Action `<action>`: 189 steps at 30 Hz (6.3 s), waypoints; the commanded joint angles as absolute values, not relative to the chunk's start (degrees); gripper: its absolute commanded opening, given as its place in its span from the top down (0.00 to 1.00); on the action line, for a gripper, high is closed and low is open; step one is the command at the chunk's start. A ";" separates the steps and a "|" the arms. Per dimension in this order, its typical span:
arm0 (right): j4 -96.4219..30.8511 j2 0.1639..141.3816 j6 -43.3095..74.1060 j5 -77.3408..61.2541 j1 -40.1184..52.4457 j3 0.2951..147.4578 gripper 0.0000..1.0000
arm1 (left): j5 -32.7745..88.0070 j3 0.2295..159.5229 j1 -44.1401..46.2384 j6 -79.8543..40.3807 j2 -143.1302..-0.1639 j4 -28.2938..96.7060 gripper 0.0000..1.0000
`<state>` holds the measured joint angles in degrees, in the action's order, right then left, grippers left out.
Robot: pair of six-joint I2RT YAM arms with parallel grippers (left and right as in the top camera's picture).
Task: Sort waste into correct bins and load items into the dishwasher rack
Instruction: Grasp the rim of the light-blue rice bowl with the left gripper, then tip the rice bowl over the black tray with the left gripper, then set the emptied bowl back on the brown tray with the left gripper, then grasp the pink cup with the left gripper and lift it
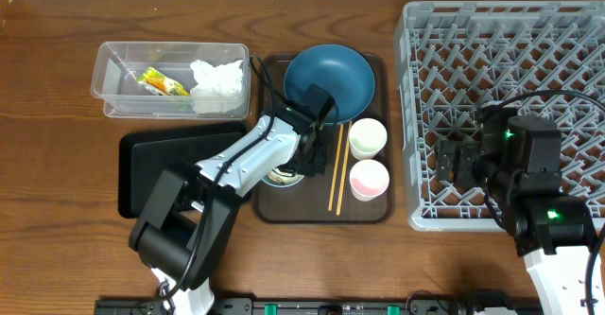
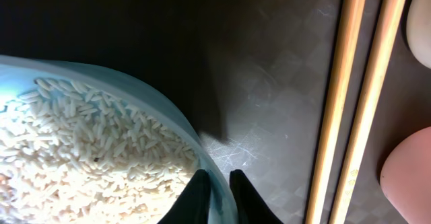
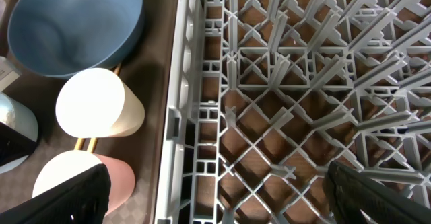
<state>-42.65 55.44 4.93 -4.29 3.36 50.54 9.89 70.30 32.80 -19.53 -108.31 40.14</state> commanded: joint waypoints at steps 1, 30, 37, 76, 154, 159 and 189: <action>-42.89 55.09 4.19 -4.54 2.63 51.75 0.01 | 9.39 68.66 32.99 -20.29 -109.01 40.56 0.90; -43.11 55.09 4.16 -4.51 2.63 51.75 0.01 | 16.32 71.00 21.37 -15.68 -87.68 51.05 0.94; -43.13 55.09 4.16 -4.51 2.63 51.75 0.01 | 34.52 68.66 6.17 -8.75 -87.77 50.72 0.94; -43.24 55.09 4.16 -4.51 2.63 51.75 0.01 | 85.06 60.05 -35.40 2.24 -102.32 48.47 0.94; -43.57 55.09 4.19 -4.51 2.63 51.75 0.01 | 27.40 62.13 31.75 -8.51 -90.65 25.76 0.58; -43.62 55.09 4.19 -4.51 2.63 51.75 0.01 | 23.03 62.11 36.18 -8.51 -90.85 24.01 0.58; -46.00 55.09 4.62 5.67 2.55 51.75 0.01 | 17.61 62.02 36.45 -11.77 -86.15 30.24 0.94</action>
